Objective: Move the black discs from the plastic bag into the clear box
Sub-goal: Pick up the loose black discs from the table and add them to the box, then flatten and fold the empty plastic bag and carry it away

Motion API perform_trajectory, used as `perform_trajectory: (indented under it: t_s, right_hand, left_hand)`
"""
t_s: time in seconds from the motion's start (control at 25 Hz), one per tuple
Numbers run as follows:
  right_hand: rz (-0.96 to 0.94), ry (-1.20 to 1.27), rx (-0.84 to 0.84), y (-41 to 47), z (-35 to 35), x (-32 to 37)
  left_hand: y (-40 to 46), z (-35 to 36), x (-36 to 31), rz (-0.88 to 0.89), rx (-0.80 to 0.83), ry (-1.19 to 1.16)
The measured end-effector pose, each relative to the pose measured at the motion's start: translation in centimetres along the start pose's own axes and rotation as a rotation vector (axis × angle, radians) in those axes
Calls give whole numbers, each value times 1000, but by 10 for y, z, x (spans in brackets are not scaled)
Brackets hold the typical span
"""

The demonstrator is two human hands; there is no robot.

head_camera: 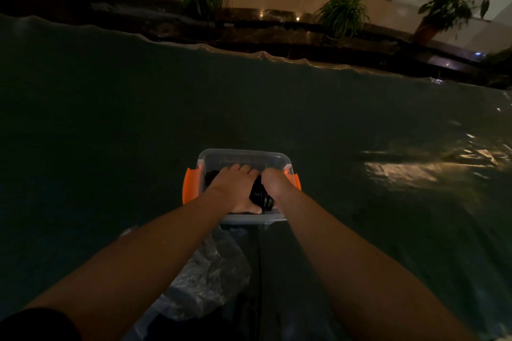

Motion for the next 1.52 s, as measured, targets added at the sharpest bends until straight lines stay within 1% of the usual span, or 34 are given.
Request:
perform_trajectory:
  t_s: [0.12,0.2,0.32,0.44,0.56,0.64,0.72,0.8,0.88,0.96,1.08,1.16,1.28,1.4,1.52]
  right_hand:
    - [-30,-19,39,-3,2,6]
    - [-72,-93,80,-3,5,6]
    - [-37,-45,132,-3,7,-1]
    - [-11,30,137,-5,4,-2]
    - [-112,-11,132,-3,1,7]
    - [-123,-12,96,-1,-6,9]
    - [-162,-61,102,-2,-10,10]
    - [-251,-190,111,-9,-15,12]
    - [-328,-302,39,-18,-27,17]
    - [-396,-324,-13,-30,-39,21]
    - [-572,-330,8,-62,-43,28]
    - [-784,-394,-19,-92,-42,33]
    - [-1168,-553,-142,-141,-31,34]
    - [-1485,-662,-209,-188,0,21]
    - [-1676,-708,-146,-211,45,-5]
  left_hand:
    - [1,3,-1,-4,-32,34]
    - [0,4,-2,10,-42,56]
    - [0,5,-3,8,-28,68]
    - [3,5,-3,2,-16,82]
    - [3,4,-5,-4,-35,49]
    - [2,0,-6,-11,-48,8]
    - [0,-9,-8,-12,-69,-20]
    - [-6,-26,-6,-23,-112,-68]
    - [-15,-51,2,-47,-191,-121]
    - [-34,-81,11,-46,-294,-137]
    - [-73,-116,25,-58,-378,-69]
    - [-103,-130,38,-114,-406,-5]
    - [-154,-141,56,-215,-457,28]
    - [-206,-135,74,-322,-485,47]
    - [-248,-103,88,-402,-438,59]
Point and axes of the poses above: each hand's wrist, its own y-axis towards the middle knuckle, its own z-axis out of the palm, x = y × z, the point moved 9 cm from there along y, towards the middle knuckle, and after that the axes turned 14 degrees about -x, right-handed, at the moved point
